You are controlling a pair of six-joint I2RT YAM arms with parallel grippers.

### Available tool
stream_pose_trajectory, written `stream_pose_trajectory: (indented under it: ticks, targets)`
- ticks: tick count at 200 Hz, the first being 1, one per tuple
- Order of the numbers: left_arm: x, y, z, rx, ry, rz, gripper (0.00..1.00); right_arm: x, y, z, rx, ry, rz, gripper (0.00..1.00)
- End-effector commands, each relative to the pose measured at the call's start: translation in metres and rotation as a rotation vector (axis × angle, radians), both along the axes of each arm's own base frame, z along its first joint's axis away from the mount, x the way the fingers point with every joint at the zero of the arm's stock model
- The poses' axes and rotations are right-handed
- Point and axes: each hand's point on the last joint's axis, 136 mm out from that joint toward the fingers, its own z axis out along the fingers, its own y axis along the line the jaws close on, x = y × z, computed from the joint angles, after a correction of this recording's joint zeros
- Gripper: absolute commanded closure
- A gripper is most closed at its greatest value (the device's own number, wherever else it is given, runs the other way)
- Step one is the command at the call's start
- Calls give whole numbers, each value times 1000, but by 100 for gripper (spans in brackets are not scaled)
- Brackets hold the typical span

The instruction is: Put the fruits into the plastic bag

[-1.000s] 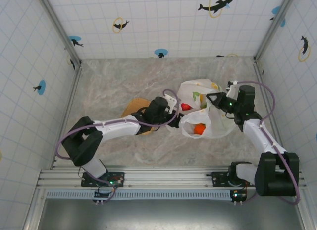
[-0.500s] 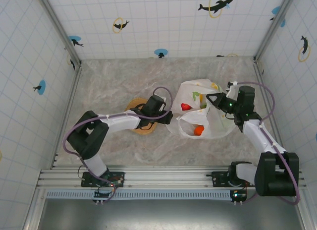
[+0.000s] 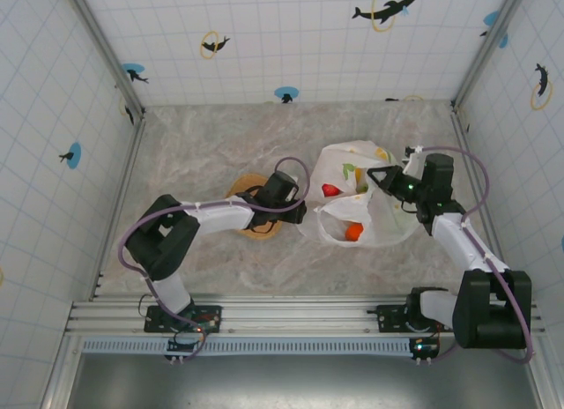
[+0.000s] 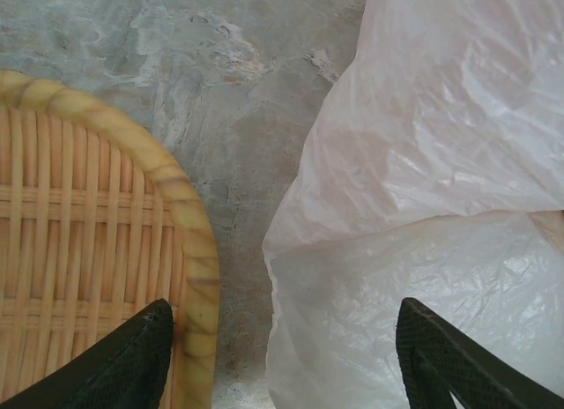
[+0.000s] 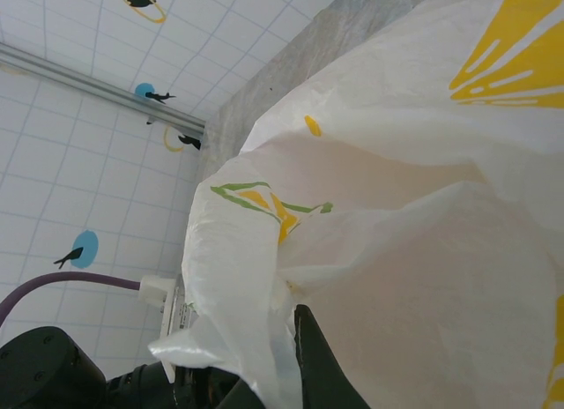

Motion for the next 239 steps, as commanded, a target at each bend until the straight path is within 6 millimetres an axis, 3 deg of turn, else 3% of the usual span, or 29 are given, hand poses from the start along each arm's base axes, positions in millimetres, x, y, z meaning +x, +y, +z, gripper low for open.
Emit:
stream_pose_trajectory:
  ticks: [1, 30, 67, 167, 239]
  targets:
    - [-6, -3, -7, 26, 24, 0, 33, -1, -1, -3, 2, -9, 5, 100]
    - [5, -5, 13, 58, -51, 29, 32, -1, -2, -6, 2, -4, 2, 100]
    - [-6, -15, 21, 32, -50, 7, 31, -1, -1, -9, 9, 6, 6, 100]
    - [-18, -18, -2, 15, 30, 8, 35, -1, -1, -11, 10, 12, 7, 100]
    - [-15, -26, -18, 16, 54, 9, 51, -2, -2, -12, 8, 13, 7, 100]
